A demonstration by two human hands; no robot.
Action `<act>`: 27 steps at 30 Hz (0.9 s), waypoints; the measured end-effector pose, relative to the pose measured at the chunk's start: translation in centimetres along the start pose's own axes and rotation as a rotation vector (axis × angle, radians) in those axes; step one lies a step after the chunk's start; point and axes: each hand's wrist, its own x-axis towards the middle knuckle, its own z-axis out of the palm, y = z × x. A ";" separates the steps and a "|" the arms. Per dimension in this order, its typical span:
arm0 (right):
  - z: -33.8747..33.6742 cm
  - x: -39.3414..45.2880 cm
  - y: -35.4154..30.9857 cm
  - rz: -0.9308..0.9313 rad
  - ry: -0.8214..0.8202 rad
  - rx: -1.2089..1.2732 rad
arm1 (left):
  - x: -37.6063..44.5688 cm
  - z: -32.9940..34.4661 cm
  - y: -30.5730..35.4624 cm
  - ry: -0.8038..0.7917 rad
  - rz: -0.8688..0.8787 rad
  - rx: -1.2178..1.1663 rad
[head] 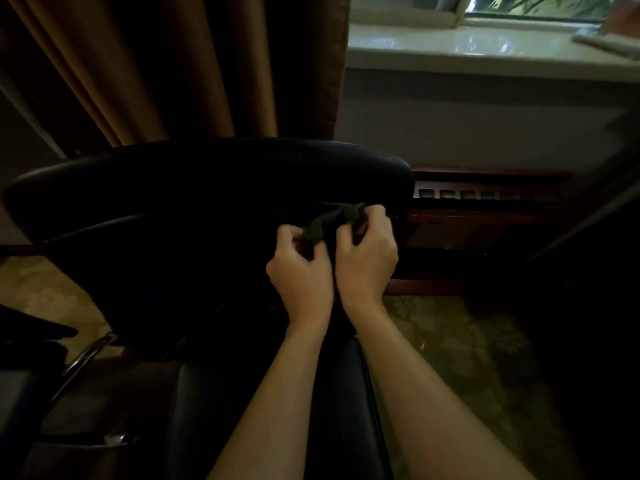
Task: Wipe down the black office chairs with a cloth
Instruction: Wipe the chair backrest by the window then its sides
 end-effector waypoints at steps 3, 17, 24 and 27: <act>0.6 -2.1 2.1 0.066 -0.066 -0.005 | -1.5 0.3 -2.9 -0.031 -0.183 0.015; -2.8 2.7 0.3 0.218 -0.056 0.135 | 0.3 1.8 3.3 0.014 -0.228 -0.082; -1.2 2.4 2.7 0.040 0.023 0.043 | -0.8 3.3 2.7 0.036 -0.033 -0.004; 0.1 -0.1 5.1 0.088 0.015 0.057 | -2.7 3.3 -0.7 -0.005 -0.039 0.024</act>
